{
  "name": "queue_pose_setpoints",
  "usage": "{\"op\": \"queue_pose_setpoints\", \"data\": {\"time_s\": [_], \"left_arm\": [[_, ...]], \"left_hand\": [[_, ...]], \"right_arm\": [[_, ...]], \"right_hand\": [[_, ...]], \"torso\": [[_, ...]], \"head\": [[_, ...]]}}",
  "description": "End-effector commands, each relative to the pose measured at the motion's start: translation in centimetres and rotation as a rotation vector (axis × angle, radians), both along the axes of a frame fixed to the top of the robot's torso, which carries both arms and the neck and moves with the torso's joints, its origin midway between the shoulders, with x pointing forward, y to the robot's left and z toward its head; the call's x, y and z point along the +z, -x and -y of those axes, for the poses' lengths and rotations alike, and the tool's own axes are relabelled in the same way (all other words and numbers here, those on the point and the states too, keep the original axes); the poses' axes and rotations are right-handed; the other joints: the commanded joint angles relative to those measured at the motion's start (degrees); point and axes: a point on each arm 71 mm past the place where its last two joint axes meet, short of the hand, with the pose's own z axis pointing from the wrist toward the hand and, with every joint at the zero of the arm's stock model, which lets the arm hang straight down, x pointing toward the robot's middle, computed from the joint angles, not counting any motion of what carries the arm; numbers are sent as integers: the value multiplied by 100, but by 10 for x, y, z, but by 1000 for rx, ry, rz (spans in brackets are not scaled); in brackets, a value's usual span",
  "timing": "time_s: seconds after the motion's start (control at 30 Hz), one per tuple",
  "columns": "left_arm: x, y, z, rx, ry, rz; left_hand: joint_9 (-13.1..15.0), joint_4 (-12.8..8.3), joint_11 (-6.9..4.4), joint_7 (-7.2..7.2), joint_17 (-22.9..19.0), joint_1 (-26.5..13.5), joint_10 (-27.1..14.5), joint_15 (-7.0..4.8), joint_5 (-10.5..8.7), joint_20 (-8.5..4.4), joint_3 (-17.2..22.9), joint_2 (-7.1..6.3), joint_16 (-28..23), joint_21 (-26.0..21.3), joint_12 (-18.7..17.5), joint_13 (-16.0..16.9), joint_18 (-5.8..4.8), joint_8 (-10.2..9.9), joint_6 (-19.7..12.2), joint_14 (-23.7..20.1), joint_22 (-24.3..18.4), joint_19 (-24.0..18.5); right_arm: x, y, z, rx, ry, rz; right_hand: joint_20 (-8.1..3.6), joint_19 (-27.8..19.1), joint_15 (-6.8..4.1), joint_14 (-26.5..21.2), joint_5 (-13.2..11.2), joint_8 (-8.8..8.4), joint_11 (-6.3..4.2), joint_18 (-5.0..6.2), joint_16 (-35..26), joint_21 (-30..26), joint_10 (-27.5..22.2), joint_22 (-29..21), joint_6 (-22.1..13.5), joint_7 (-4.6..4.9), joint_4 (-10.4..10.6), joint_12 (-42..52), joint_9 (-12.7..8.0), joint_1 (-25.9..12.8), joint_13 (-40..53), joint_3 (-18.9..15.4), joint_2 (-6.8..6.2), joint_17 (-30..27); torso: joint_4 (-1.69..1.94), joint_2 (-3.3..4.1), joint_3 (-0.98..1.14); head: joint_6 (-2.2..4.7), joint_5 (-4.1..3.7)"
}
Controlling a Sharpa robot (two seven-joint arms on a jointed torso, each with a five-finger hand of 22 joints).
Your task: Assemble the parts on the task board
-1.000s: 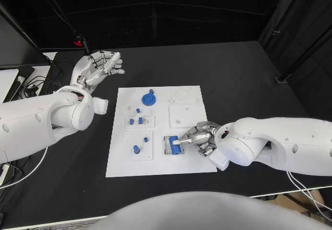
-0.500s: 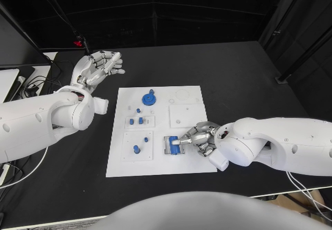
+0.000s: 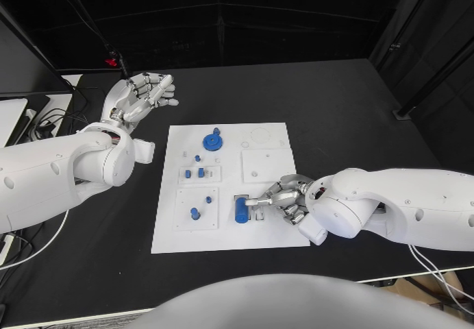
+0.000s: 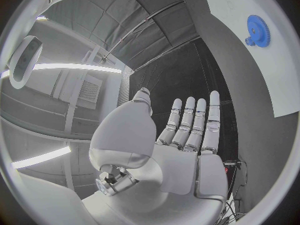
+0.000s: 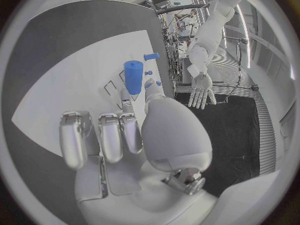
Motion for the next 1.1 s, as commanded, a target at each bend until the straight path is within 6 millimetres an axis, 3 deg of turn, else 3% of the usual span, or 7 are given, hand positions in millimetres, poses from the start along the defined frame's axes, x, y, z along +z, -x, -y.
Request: {"op": "queue_pose_setpoints", "data": {"time_s": [0.03, 0.17, 0.47, 0.7, 0.87, 1.0, 1.1], "left_arm": [[1, 0, 1, -8, 5, 4], [1, 0, 1, -9, 5, 4], [1, 0, 1, -10, 5, 3], [1, 0, -1, -7, 4, 2], [0, -1, 0, -10, 4, 0], [0, -1, 1, -11, 4, 0], [0, -1, 1, -11, 4, -1]], "left_hand": [[-8, 1, -11, 629, -7, 9, -48, -14, 33, 6, -37, 44, 42, 33, 17, -10, -42, 25, -33, -19, 9, 10], [-8, 1, -11, 629, -7, 9, -48, -14, 33, 6, -37, 44, 42, 33, 17, -10, -42, 25, -33, -19, 9, 10], [-10, 1, -11, 628, -9, 17, -52, -14, 59, 6, -44, 50, 48, 38, 24, -11, -42, 32, -37, -22, 10, 9], [-10, 1, -11, 628, -9, 17, -52, -14, 59, 6, -44, 50, 48, 38, 24, -11, -42, 32, -37, -22, 10, 9], [-10, 1, -11, 628, -9, 17, -52, -14, 59, 6, -44, 50, 48, 38, 24, -11, -42, 32, -37, -22, 10, 9], [-12, 2, -11, 629, -10, 21, -54, -14, 75, 6, -49, 54, 51, 41, 29, -11, -41, 37, -39, -24, 11, 8], [-12, 2, -11, 629, -10, 22, -55, -14, 77, 6, -49, 55, 52, 41, 30, -11, -41, 38, -40, -24, 11, 8]], "right_arm": [[1, -1, 0, 24, 28, 14], [1, -1, -1, 27, 31, 16], [2, -1, -2, 31, 34, 39], [11, 5, -1, 52, 5, 112], [21, 5, 3, 67, -20, 167], [23, 6, 3, 107, 0, 178], [22, 7, 1, 142, 25, 159]], "right_hand": [[-19, 607, -15, 595, -205, -47, 10, -42, 14, 19, 606, 1509, 29, 27, 65, 14, 16, -79, 1497, -101, 14, 1509], [-19, 607, -16, 595, -372, -67, 12, -42, 14, 19, 606, 1509, 53, 30, 146, 14, 32, -100, 1497, -186, 13, 1509], [-21, 607, -18, 595, -431, -56, 12, -42, 14, 19, 606, 1509, 120, 28, 226, 14, 57, -114, 1497, -240, 30, 1509], [-57, 607, -72, 595, -405, 95, -68, -42, 14, 19, 606, 1509, 393, -68, 288, 14, 173, -76, 1497, -291, 120, 1509], [-93, 607, -111, 595, -400, 157, -84, -42, 14, 19, 606, 1509, 355, -78, 255, 14, 225, 10, 1497, -299, 133, 1509], [-133, 607, -136, 595, -380, 390, -83, -42, 14, 19, 606, 1509, 144, -69, 226, 14, 380, 106, 1497, -336, 147, 1509], [-163, 607, -155, 595, -378, 895, -107, -42, 14, 19, 606, 1509, -107, -89, 284, 14, 710, 107, 1497, -425, 165, 1509]], "torso": [[-1, -2, -2], [2, -1, -1], [4, 0, 1], [-25, -6, 3], [2, -12, -7], [5, 2, -4], [1, -2, -4]], "head": [[-1, 13], [-1, 14], [-1, 21], [-1, 73], [-1, 32], [-1, 26], [-1, 27]]}}
